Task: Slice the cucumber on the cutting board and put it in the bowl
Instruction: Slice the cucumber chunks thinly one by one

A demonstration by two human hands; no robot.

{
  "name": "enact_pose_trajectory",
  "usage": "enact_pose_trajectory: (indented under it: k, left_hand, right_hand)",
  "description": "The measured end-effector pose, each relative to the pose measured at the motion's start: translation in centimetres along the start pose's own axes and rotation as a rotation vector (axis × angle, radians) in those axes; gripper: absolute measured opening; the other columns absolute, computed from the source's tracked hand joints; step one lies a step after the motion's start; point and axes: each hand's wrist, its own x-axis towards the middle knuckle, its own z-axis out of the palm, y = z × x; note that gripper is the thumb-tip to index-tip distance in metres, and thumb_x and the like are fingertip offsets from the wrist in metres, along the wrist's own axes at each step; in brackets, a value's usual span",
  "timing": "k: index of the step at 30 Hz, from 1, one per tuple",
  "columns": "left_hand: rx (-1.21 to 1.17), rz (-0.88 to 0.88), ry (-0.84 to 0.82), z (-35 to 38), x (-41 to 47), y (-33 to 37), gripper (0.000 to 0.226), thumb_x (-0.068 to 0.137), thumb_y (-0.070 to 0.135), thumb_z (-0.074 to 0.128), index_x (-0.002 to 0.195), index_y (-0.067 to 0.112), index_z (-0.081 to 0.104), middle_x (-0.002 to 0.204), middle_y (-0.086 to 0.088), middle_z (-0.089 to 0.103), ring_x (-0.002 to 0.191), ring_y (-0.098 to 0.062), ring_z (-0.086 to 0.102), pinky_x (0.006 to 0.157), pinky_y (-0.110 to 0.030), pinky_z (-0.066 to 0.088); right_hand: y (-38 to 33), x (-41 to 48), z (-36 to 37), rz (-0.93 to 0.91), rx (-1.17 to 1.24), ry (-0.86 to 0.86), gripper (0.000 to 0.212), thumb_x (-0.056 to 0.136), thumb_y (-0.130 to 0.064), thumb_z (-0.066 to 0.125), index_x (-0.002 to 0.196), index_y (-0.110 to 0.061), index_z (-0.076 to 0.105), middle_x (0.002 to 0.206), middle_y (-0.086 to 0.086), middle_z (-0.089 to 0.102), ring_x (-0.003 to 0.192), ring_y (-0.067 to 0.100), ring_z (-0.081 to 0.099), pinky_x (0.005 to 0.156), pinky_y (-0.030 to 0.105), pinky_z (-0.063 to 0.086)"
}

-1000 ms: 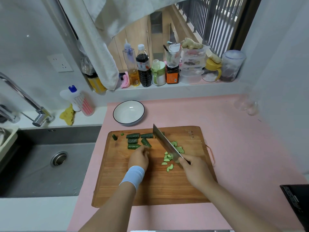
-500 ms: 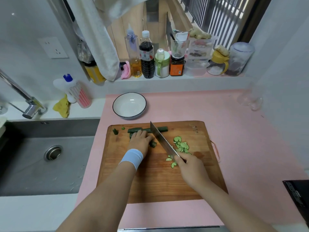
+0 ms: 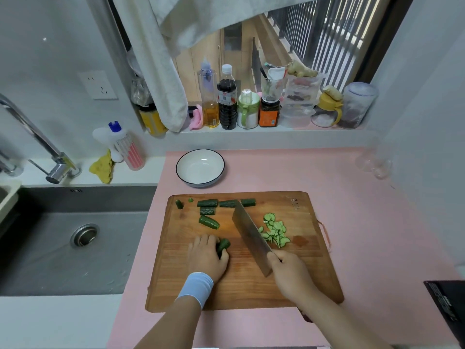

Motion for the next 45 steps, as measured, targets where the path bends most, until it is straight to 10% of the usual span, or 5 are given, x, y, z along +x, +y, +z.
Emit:
enact_pose_trajectory:
  k: [14,19,28,34,45]
  left_hand:
    - [-0.029,-0.029,0.01,0.2,-2.2,2.0,0.025,0.08,0.044,0.062,0.093,0.022,0.062,0.094,0.003,0.058,0.093,-0.022,0.051,0.082,-0.034,0.038]
    - [-0.137,-0.036,0.074,0.7,-3.6,0.9,0.028,0.072,0.039,0.073,0.084,0.015,0.062,0.086,-0.001,0.058,0.081,-0.025,0.053,0.071,-0.037,0.048]
    - [-0.405,0.179,0.233,1.4,-3.2,1.1,0.015,0.078,0.006,0.077,0.09,0.01,0.07,0.089,-0.002,0.059,0.086,-0.013,0.046,0.081,-0.02,0.041]
    - [-0.438,0.186,0.271,2.2,-3.0,0.8,0.015,0.077,-0.001,0.076,0.086,0.009,0.068,0.082,-0.003,0.057,0.08,-0.014,0.044,0.078,-0.015,0.034]
    - [-0.461,0.183,0.24,2.1,-2.7,1.0,0.007,0.083,0.005,0.071,0.088,0.011,0.068,0.088,0.001,0.059,0.085,-0.013,0.048,0.084,-0.017,0.04]
  right_hand:
    - [1.7,0.1,-4.1,-0.02,-0.11,0.077,0.035,0.106,-0.039,0.037,0.098,-0.031,0.07,0.084,-0.008,0.069,0.081,0.014,0.063,0.073,0.032,0.052]
    - [0.5,-1.0,-1.9,-0.165,-0.202,0.017,0.031,0.101,-0.038,0.045,0.077,-0.044,0.064,0.066,-0.008,0.063,0.069,0.013,0.061,0.066,0.036,0.051]
    - [0.8,-1.3,1.4,-0.324,-0.503,0.112,0.039,0.1,-0.037,0.047,0.137,-0.048,0.055,0.088,-0.007,0.073,0.08,0.017,0.067,0.072,0.032,0.055]
    - [1.7,-1.8,2.5,-0.487,-0.617,0.254,0.043,0.079,-0.029,0.081,0.12,-0.036,0.073,0.057,-0.01,0.06,0.046,0.01,0.056,0.041,0.029,0.044]
    - [1.1,-0.7,0.0,-0.176,-0.18,0.114,0.029,0.101,-0.032,0.048,0.12,-0.042,0.069,0.077,-0.016,0.069,0.072,0.005,0.064,0.06,0.023,0.05]
